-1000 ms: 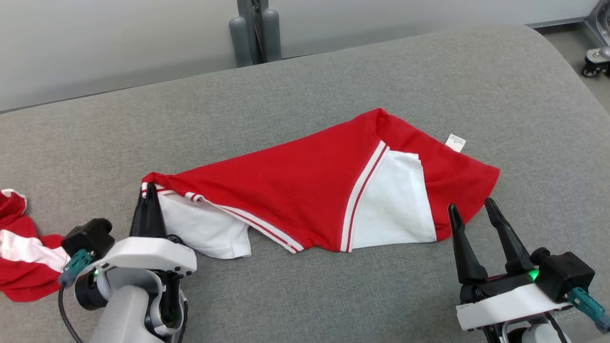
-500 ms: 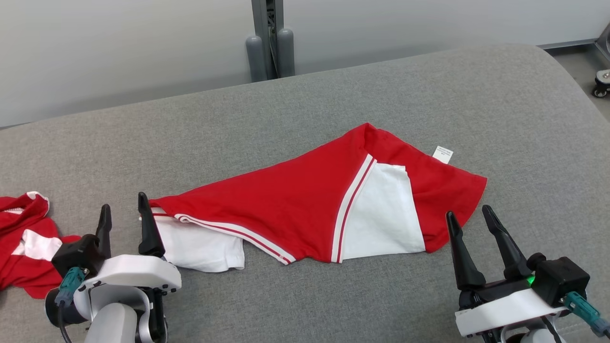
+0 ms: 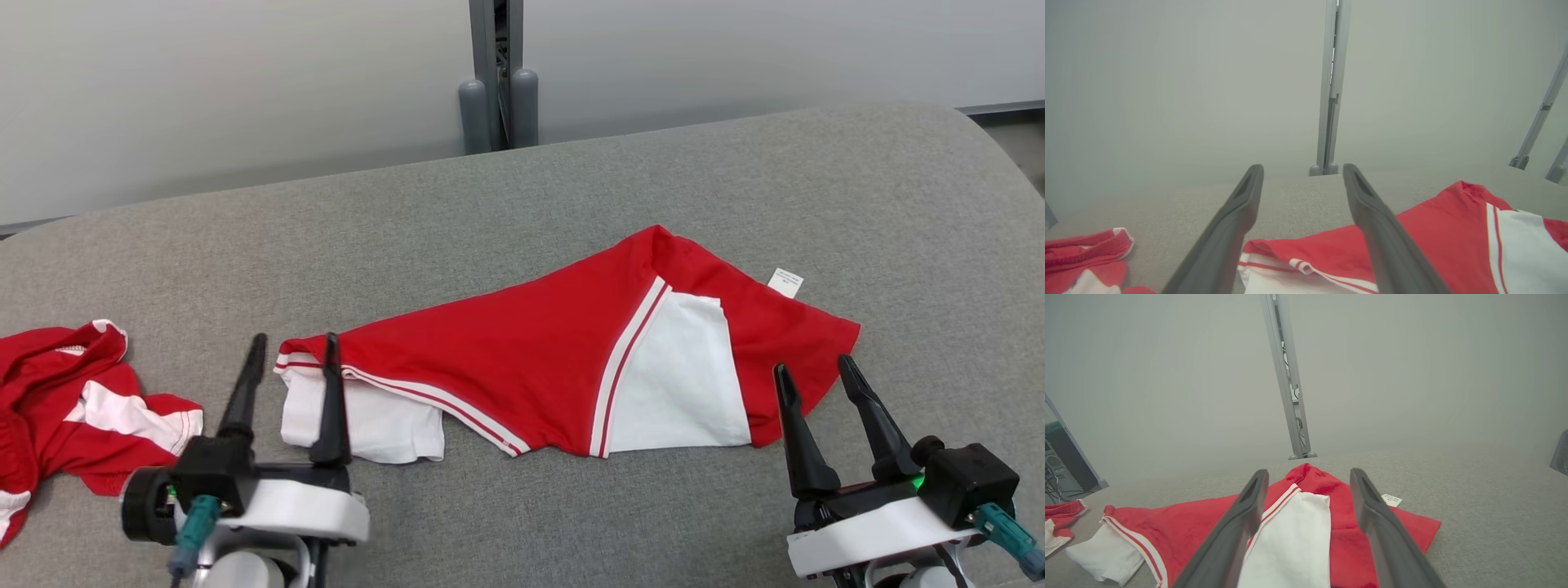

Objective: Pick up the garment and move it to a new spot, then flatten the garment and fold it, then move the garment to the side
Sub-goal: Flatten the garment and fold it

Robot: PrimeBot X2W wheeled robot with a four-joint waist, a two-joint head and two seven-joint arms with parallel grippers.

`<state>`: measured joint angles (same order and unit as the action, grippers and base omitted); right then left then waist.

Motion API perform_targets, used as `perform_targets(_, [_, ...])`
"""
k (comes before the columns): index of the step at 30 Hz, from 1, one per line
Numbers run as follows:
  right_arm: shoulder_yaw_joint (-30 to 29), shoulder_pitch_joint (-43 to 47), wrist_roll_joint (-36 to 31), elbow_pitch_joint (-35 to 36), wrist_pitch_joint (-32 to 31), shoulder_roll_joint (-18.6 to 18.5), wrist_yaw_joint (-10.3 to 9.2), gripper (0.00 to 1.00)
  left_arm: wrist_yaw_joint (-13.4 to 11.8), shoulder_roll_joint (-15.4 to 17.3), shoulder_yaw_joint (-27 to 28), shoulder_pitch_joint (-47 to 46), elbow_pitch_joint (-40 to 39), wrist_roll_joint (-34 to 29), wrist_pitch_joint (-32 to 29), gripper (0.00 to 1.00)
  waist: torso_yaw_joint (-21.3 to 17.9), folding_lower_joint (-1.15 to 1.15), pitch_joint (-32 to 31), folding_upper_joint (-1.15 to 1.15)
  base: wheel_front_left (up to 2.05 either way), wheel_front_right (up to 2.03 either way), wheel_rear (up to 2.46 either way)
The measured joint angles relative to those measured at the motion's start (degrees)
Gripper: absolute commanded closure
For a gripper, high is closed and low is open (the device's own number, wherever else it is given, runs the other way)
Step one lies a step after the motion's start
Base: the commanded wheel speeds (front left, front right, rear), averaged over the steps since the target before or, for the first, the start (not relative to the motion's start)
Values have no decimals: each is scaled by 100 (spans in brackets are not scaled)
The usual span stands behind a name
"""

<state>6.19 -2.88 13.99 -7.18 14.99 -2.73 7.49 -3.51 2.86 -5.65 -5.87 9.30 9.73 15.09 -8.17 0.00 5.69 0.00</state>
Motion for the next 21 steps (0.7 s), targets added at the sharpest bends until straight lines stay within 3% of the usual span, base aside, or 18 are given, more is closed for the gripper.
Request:
perform_targets(7, [1,3,-25,34,0,0,0,0,227,-3,-606,214,-47,-231,0,0,46,0,-58,0,0,0,0])
perform_targets(9, [10,3,-25,36,-1,0,0,0,424,-3,-886,214,38,-386,0,0,29,0,-66,0,0,0,0])
perform_targets(14, [11,-5,-23,55,0,-1,0,0,758,45,-1635,96,425,-984,0,0,-82,0,-28,0,0,0,0])
perform_targets(21, [-62,-73,1,76,0,-1,0,0,943,127,-2417,-568,1377,-1468,0,0,-391,0,100,0,0,0,0])
